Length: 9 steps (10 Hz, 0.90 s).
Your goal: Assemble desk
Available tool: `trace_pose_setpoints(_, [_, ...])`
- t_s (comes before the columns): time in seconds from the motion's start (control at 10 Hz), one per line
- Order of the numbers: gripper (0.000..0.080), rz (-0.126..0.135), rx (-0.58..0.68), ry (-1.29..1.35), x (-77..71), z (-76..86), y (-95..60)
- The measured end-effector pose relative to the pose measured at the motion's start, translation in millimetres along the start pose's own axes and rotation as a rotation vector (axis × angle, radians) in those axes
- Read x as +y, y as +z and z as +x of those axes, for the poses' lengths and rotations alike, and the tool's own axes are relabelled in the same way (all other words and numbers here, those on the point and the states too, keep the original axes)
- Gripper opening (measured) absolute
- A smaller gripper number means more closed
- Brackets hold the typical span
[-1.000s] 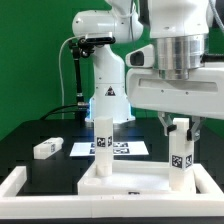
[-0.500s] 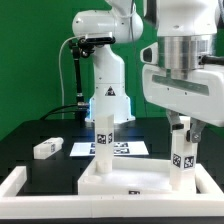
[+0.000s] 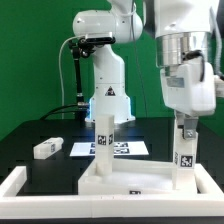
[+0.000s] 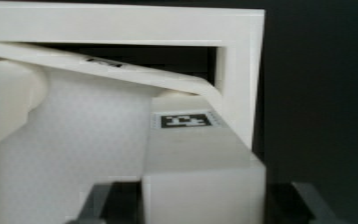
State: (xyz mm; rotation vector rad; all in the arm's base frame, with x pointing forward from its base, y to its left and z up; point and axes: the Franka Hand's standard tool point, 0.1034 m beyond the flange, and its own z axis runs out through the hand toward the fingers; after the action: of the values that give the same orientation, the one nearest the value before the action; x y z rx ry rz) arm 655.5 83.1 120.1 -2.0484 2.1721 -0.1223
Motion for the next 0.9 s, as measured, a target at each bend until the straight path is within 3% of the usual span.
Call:
trace_pose_setpoints(0.1, [0.0298,0.111,0.000,0.084,2.5,1.5,-1.5])
trace_pose_setpoints(0.5, [0.0302,0.108,-0.024,0.284,2.8,2.6,-1.9])
trace_pose_setpoints(0.8, [0.0302,0.108,-0.024,0.284,3.0,3.0,-1.6])
trace_pose_setpoints(0.9, [0.0465,0.107,-0.024,0.278,3.2,2.7,-1.3])
